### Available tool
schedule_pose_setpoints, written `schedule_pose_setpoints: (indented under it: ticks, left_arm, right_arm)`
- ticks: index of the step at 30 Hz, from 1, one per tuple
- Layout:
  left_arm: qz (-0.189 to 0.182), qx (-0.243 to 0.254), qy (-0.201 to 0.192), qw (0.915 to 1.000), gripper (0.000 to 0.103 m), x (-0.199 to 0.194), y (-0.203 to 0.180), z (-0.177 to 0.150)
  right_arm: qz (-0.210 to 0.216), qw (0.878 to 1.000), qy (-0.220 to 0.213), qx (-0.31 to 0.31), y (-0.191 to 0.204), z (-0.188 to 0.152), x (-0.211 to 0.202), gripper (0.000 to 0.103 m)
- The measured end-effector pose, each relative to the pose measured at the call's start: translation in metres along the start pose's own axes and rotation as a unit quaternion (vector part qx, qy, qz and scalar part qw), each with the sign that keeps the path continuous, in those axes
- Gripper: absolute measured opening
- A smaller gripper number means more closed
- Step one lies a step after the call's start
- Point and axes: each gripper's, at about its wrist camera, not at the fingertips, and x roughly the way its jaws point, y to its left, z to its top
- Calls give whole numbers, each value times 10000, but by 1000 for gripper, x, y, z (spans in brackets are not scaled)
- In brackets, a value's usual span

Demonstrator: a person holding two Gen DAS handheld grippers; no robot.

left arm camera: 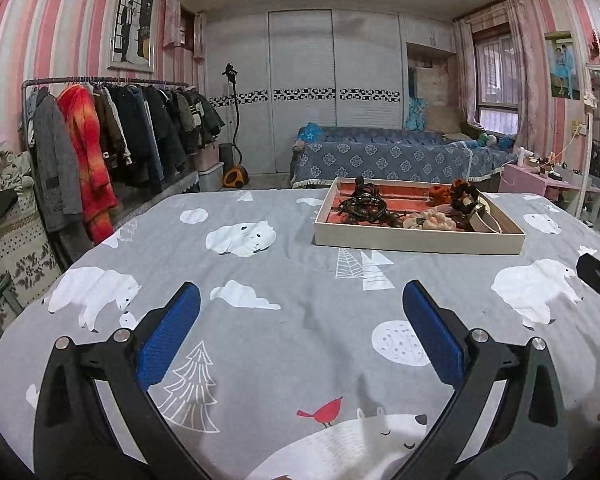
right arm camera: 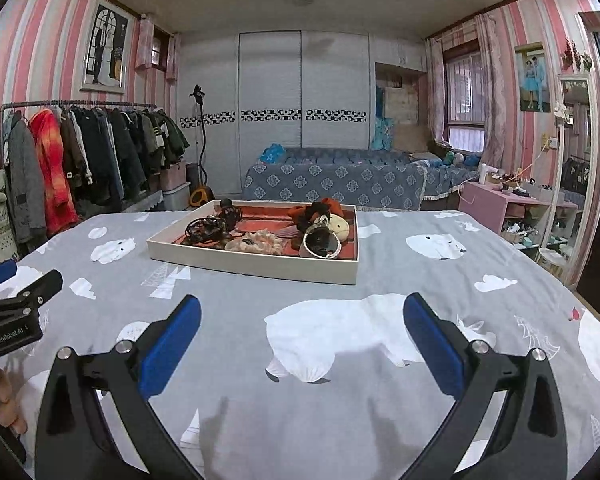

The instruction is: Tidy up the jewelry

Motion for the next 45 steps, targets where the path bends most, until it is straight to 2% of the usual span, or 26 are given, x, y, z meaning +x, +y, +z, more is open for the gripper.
schedule_pose_setpoints:
  ticks: [9, 21, 45]
  left_arm:
    - [7, -99, 70, 9999, 98, 2, 3, -1]
    - [37, 13, -176, 9998, 98, -6, -1, -3]
    - [39, 18, -202, 9998, 98, -8, -1, -2]
  right_arm:
    - [-92, 9999, 17, 43, -1, 0, 1, 99]
    - [-146, 9998, 4, -96, 5, -1, 0, 99]
    - [-223, 9997, -25, -103, 4, -1, -3, 99]
